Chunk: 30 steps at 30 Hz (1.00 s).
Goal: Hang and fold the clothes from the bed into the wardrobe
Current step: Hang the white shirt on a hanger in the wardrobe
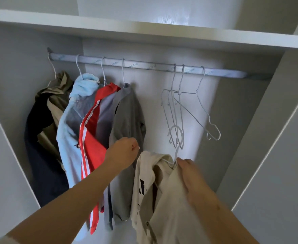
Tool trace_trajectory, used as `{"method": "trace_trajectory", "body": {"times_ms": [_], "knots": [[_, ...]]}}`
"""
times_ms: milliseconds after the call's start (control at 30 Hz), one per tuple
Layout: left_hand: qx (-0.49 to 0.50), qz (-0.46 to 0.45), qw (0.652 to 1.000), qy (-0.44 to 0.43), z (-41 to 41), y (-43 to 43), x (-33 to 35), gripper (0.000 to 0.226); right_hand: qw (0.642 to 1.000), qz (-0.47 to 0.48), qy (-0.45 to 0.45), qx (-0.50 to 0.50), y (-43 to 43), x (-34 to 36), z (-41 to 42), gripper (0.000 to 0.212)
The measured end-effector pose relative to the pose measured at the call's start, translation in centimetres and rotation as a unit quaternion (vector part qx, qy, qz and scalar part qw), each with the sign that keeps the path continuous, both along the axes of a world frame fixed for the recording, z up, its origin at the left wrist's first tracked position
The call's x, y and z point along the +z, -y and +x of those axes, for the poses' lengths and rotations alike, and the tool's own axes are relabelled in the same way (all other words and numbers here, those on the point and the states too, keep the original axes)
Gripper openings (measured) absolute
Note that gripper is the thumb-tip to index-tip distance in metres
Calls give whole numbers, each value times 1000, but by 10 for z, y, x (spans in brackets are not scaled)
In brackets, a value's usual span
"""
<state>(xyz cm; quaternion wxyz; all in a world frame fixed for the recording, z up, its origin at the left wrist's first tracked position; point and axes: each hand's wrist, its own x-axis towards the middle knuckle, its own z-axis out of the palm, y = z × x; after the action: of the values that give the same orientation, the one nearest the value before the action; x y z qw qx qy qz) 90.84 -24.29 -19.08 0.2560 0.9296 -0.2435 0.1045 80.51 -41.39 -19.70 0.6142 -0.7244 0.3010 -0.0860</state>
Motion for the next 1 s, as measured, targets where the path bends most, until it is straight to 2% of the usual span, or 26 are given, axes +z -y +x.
{"method": "trace_trajectory", "body": {"times_ms": [133, 200, 267, 333, 433, 533, 633, 733, 833, 1000], "knots": [[-5, -22, 997, 67, 49, -3, 18, 17, 999, -23, 26, 19, -4, 21, 49, 20], [-16, -38, 996, 82, 78, -6, 29, 16, 998, 9, 54, 15, -6, 36, 76, 11], [-27, -58, 994, 87, 112, -10, 41, 16, 996, 36, 83, -5, -9, 52, 110, 9], [-29, -64, 994, 84, 132, -10, 53, 15, 996, 36, 78, -28, -9, 67, 130, 16], [-36, -61, 995, 75, 171, -9, 71, 7, 990, 63, 124, -33, -13, 95, 171, 12], [-65, -42, 995, 70, 200, -7, 81, 4, 984, 75, 153, -50, -16, 124, 209, 23], [-83, -33, 994, 62, 221, -11, 81, 16, 980, 63, 179, -55, -15, 146, 247, 21], [-51, -69, 994, 68, 236, -16, 77, 14, 984, 27, 167, -60, -13, 148, 282, 23], [-59, -109, 992, 25, 242, -16, 67, 10, 991, 0, 124, -42, -16, 127, 305, 26], [-59, -174, 983, 1, 247, -15, 53, 18, 992, -29, 117, -42, -23, 101, 319, 18]]}}
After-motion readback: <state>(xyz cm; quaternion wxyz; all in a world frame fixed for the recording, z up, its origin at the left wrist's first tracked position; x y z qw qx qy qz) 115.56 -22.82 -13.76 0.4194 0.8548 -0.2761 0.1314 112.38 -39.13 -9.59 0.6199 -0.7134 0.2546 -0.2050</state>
